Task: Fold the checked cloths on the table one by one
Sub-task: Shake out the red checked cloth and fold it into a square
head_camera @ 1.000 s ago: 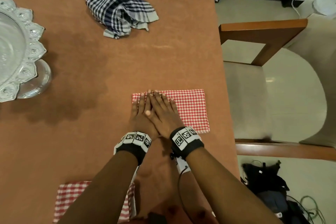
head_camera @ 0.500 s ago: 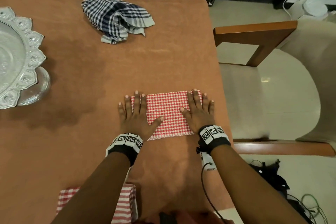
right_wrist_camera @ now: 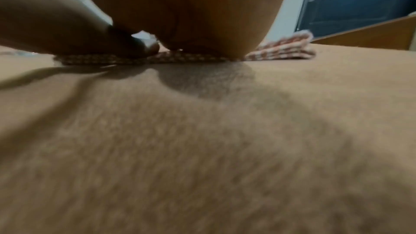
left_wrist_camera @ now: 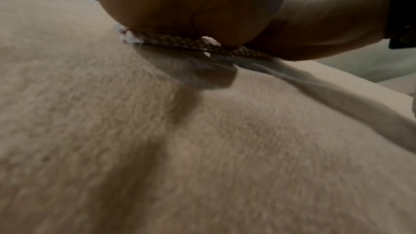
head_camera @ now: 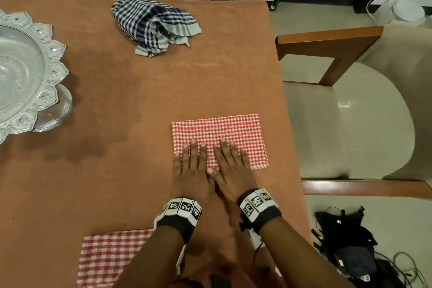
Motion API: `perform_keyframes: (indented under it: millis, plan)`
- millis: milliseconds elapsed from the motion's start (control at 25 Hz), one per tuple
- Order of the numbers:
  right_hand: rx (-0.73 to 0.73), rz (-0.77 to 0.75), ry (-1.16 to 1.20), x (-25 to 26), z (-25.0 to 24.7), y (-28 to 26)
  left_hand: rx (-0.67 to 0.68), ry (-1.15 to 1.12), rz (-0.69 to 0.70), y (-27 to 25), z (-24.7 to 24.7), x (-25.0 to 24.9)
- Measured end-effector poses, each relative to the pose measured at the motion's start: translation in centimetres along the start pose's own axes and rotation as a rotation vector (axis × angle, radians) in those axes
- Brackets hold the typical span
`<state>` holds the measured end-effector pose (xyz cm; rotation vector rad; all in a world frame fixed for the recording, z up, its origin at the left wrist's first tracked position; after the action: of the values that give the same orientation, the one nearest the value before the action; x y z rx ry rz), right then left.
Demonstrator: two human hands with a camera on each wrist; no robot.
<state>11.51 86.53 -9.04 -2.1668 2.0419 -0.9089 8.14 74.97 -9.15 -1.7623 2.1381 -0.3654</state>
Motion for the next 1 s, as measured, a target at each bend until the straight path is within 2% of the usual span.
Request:
perform_keyframes:
  millis: [240,360,440,520,560,680,880,1000]
  plan:
    - [-0.019,0.125,-0.06,-5.6,-1.4,-2.7,0.046,-0.039,0.018,0.4,-0.2,0.1]
    - [-0.044,0.165,-0.057,-4.8,-2.2,-2.6,0.101,-0.061,0.06,0.6,-0.6,0.4]
    - [-0.165,0.167,0.012,-2.8,-3.5,-2.5,0.069,-0.181,0.056,0.4,-1.8,1.1]
    - [-0.304,0.075,0.139,0.1,-4.5,-2.7,-0.06,-0.347,-0.05,0.1,-3.2,2.4]
    - [-0.323,0.03,0.174,1.3,-4.6,-2.7,-0.1,-0.42,-0.134,0.1,-3.6,2.9]
    - [-0.324,0.017,0.176,3.0,-3.8,-2.6,-0.027,-0.632,-0.347,0.1,-3.5,3.9]
    - [-0.281,0.047,0.289,2.2,-3.2,-3.0,-0.054,-0.953,-0.424,1.0,-4.7,3.7]
    - [-0.233,0.078,0.439,1.6,-3.5,-3.3,0.075,-1.157,-0.541,1.5,-5.9,3.0]
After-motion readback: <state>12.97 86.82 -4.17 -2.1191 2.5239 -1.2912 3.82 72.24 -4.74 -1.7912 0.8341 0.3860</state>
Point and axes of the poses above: each hand's wrist, its own y-axis towards the middle knuckle, its own z-axis out of the palm, x = y × z, the point moved 5 cm from there along y, towards the middle knuckle, and after that the axes turned 11 degrees about -z, right-handed, at the moved point
